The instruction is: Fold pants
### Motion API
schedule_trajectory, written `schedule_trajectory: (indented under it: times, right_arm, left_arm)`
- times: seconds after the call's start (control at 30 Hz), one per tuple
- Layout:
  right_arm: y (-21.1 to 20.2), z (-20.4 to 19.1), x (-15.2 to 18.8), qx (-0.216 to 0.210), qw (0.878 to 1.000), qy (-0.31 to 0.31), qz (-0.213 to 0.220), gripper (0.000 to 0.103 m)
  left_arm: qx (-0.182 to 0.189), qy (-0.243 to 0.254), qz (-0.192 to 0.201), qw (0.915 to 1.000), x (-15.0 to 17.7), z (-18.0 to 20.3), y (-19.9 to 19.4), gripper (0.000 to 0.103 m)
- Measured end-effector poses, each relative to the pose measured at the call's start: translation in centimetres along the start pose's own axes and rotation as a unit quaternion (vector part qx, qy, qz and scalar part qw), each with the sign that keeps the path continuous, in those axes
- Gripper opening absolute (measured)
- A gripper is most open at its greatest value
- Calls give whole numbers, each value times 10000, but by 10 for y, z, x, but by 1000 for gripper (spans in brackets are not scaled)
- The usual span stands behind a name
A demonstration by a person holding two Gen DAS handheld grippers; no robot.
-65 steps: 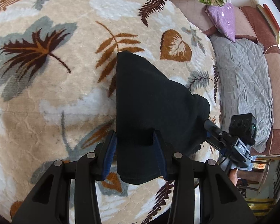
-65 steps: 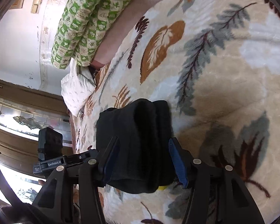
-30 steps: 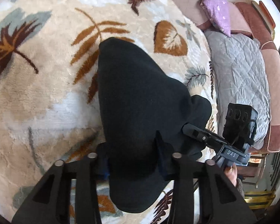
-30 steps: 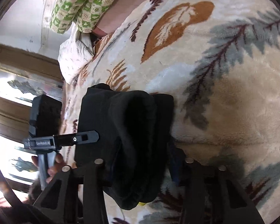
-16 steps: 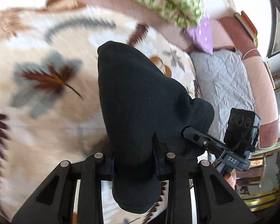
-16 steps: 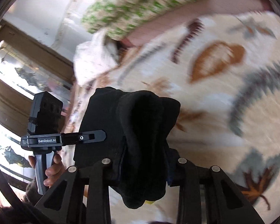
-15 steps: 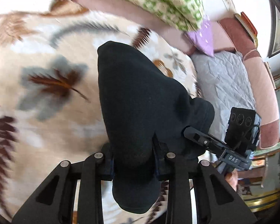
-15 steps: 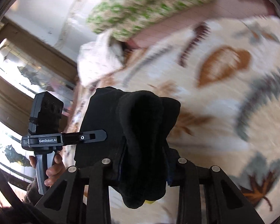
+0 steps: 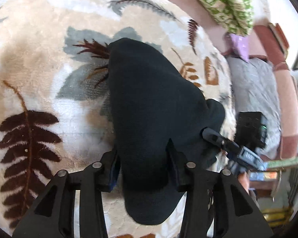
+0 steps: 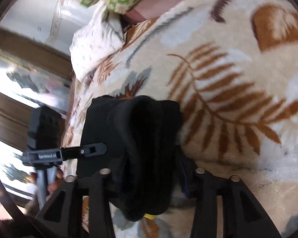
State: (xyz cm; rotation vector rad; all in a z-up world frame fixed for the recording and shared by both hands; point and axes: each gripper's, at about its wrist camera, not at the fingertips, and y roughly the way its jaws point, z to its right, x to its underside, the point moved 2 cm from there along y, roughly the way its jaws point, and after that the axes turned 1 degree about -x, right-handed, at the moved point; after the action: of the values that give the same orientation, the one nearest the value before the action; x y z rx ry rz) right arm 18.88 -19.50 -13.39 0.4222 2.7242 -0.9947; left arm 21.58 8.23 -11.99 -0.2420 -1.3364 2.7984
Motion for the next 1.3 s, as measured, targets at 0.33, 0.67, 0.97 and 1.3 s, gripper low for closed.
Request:
schedule_trajectory:
  times: [0.33, 0.67, 0.97, 1.3]
  right_arm:
    - [-36, 0, 9, 402, 9986, -229, 263, 53]
    - [-50, -62, 30, 810, 9848, -1309, 810, 53]
    - [-55, -40, 42, 1134, 9883, -719, 724, 59]
    - [-102, -109, 94, 2436, 9590, -823, 1189, 82]
  left_arm:
    - [-324, 450, 152, 9983, 1, 18, -28, 42]
    - [-1201, 994, 191, 9876, 26, 35, -28, 43]
    - [-1317, 368, 504, 9893, 43, 25, -52, 44]
    - [-2861, 300, 1788, 9409, 118, 67, -77, 44]
